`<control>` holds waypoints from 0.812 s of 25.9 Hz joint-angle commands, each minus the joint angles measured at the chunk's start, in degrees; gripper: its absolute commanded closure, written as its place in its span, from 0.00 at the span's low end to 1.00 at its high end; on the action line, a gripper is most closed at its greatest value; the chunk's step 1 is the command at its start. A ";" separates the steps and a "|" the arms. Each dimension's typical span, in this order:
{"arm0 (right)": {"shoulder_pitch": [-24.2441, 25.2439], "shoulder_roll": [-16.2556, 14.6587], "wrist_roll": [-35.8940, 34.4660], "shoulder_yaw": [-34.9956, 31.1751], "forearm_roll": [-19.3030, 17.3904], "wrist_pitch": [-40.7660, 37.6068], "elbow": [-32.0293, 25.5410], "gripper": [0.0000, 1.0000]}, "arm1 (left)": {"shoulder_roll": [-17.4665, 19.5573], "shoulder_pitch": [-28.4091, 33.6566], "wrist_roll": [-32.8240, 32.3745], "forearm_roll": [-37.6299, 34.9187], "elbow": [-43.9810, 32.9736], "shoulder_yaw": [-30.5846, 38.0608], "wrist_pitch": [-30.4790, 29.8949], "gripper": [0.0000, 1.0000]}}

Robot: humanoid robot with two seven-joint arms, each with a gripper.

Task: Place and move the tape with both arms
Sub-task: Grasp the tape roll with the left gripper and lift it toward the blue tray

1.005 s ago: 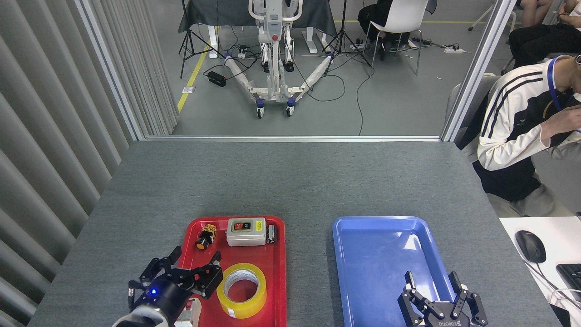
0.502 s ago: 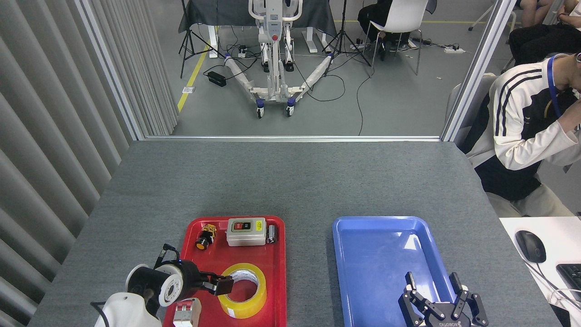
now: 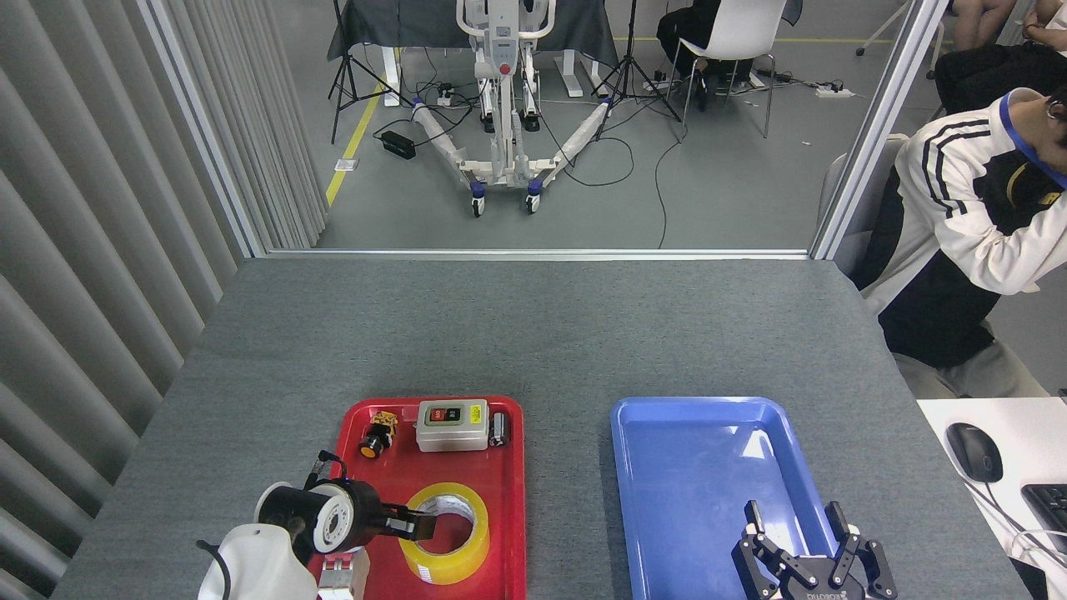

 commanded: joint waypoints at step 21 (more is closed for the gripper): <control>0.79 -0.13 -0.27 0.00 0.00 -2.04 -0.38 0.01 | -2.35 -3.36 9.28 34.94 7.36 1.18 -35.38 1.00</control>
